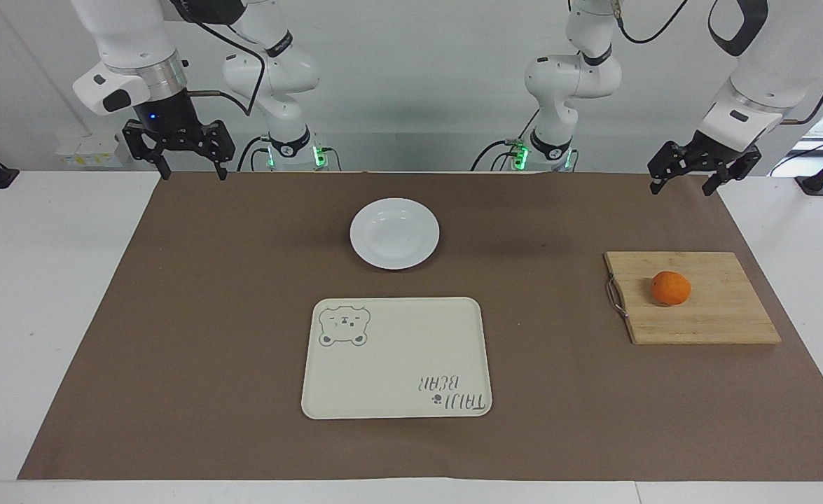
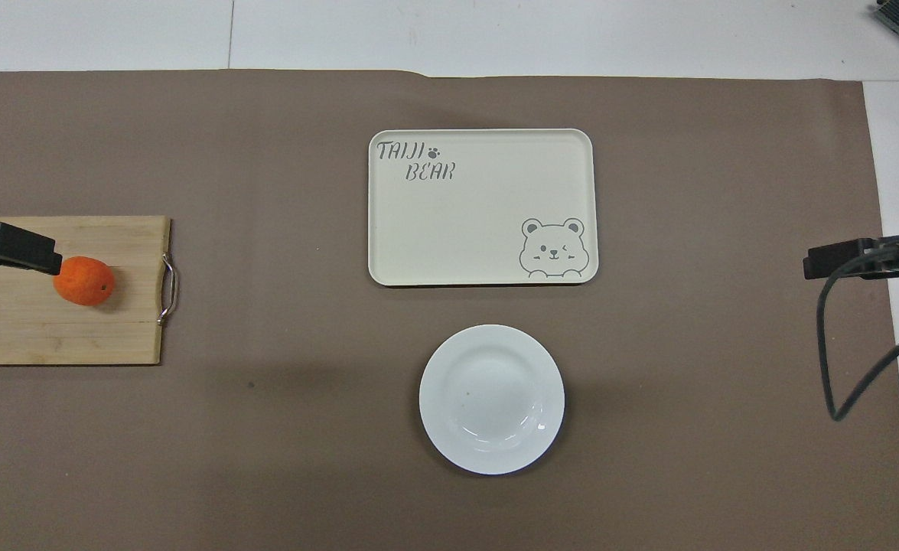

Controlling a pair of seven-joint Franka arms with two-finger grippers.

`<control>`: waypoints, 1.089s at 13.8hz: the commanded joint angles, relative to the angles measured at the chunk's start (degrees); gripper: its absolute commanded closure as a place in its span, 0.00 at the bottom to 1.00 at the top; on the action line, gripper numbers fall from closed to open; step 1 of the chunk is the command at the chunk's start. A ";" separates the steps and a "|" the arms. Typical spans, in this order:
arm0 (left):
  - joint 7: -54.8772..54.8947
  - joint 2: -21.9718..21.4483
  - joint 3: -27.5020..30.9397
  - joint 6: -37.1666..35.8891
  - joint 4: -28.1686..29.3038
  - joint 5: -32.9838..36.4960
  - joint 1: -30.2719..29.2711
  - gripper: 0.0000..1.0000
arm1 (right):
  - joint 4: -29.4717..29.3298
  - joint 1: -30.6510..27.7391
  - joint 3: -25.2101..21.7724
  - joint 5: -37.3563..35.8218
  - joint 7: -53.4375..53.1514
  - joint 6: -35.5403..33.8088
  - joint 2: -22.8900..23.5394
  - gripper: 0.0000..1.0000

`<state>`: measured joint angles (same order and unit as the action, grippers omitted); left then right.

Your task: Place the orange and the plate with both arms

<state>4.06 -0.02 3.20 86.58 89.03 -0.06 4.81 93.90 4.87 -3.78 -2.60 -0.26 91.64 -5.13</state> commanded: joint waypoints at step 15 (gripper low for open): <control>0.07 -0.33 -0.13 -0.36 -0.09 0.59 0.37 0.00 | -0.74 -0.73 0.27 0.84 1.58 -0.58 0.30 0.00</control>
<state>4.07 -0.02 3.12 86.58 89.03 -0.06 4.85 93.90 4.87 -3.78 -2.60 -0.25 91.64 -5.13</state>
